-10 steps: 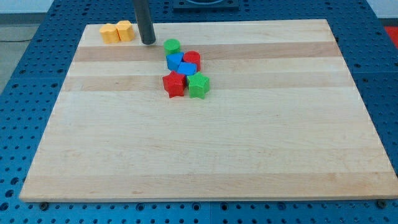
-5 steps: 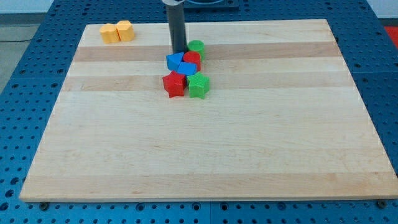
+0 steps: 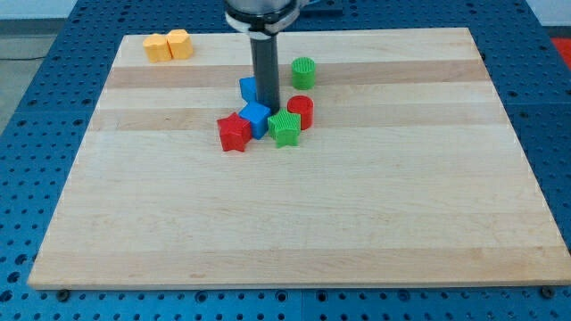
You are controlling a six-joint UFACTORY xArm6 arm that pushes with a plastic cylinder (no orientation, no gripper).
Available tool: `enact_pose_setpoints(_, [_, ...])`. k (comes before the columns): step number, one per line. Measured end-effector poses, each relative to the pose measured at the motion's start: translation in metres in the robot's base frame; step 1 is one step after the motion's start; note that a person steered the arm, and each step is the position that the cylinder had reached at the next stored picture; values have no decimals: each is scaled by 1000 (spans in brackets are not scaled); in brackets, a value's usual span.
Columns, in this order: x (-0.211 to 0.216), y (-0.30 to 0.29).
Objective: Move the blue cube to the bottom center of the board
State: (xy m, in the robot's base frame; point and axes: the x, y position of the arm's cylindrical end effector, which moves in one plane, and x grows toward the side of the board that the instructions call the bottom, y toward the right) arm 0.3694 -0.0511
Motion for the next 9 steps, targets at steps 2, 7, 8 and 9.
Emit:
enact_pose_setpoints(2, [14,-27])
enact_pose_setpoints(7, [39,-13])
enact_pose_setpoints(8, [46,-13])
enact_pose_setpoints(9, [54,3])
